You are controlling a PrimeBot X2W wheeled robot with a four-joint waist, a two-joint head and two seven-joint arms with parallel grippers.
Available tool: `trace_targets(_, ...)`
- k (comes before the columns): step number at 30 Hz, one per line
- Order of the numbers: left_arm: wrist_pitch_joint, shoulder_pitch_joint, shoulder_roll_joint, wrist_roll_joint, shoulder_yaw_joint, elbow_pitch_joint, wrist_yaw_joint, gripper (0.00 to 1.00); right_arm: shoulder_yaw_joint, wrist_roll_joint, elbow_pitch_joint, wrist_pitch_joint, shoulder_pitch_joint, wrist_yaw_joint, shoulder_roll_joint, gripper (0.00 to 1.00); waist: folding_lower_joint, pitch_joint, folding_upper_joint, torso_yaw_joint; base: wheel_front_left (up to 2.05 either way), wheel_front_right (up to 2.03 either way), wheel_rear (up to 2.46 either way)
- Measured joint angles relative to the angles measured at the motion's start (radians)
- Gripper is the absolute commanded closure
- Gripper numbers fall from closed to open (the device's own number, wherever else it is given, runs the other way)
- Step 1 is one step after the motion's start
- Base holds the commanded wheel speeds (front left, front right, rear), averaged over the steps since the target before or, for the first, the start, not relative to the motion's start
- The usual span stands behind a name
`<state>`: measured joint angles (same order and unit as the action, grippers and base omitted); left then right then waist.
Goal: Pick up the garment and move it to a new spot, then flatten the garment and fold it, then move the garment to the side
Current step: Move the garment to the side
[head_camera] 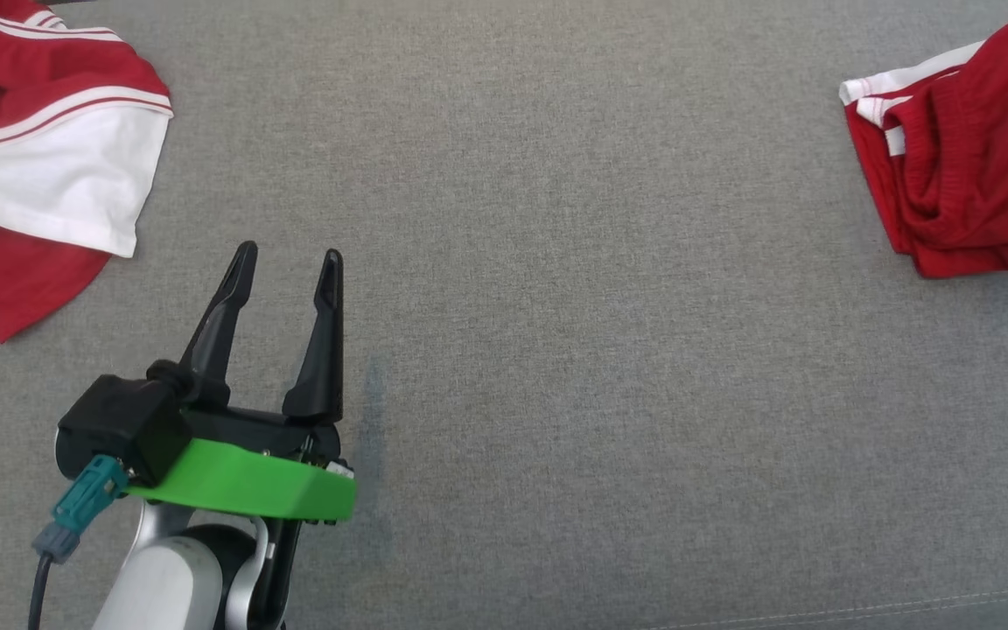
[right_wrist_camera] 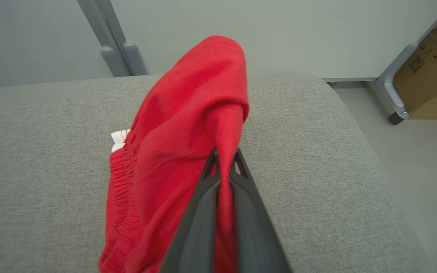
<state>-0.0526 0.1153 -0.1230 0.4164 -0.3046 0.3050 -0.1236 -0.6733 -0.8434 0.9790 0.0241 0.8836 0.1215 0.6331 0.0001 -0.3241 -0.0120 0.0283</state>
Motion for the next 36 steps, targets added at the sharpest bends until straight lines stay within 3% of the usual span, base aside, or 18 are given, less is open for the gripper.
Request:
trace_targets(7,0.031,0.047,-0.016,-0.018,-0.005,0.033,0.000,0.00,0.010,0.018,0.027,-0.009,0.045,-0.020,0.050,1.00,0.0000,-0.064,0.0000,0.002,0.00,0.00,0.00)
trace_targets(18,0.062,0.097,-0.019,-0.027,-0.016,0.044,0.000,0.00,0.014,0.053,0.079,0.034,0.056,-0.099,0.062,1.00,0.0000,-0.136,0.0000,-0.025,0.00,0.00,0.00)
trace_targets(23,0.070,0.106,-0.024,-0.041,-0.015,0.039,0.000,0.00,0.003,0.078,0.101,0.067,0.056,-0.152,0.060,1.00,0.0000,-0.146,0.0000,-0.044,0.00,0.00,0.00)
trace_targets(24,0.070,0.106,-0.026,-0.044,-0.015,0.037,0.000,0.00,0.002,0.079,0.105,0.074,0.056,-0.163,0.058,0.93,0.0000,-0.146,0.0000,-0.047,0.00,0.00,0.00)
trace_targets(26,0.070,0.107,-0.030,-0.046,-0.013,0.033,0.000,0.00,0.004,0.079,0.117,0.081,0.055,-0.179,0.049,0.66,0.0000,-0.141,0.0000,-0.049,0.00,0.00,0.00)
trace_targets(27,0.071,0.107,-0.031,-0.049,-0.011,0.033,0.000,0.00,0.007,0.079,0.123,0.084,0.055,-0.186,0.043,0.19,0.0000,-0.138,0.0000,-0.049,0.00,0.00,0.00)
trace_targets(28,0.072,0.107,-0.033,-0.051,-0.008,0.032,0.000,0.00,0.010,0.078,0.126,0.093,0.054,-0.193,0.036,0.00,0.0000,-0.135,0.0000,-0.049,0.00,0.00,0.00)
trace_targets(36,0.089,0.106,-0.049,-0.053,0.012,0.032,0.000,0.00,0.011,0.075,0.143,0.118,0.041,-0.195,-0.007,0.00,0.0000,-0.111,0.0000,-0.031,0.00,0.00,0.00)
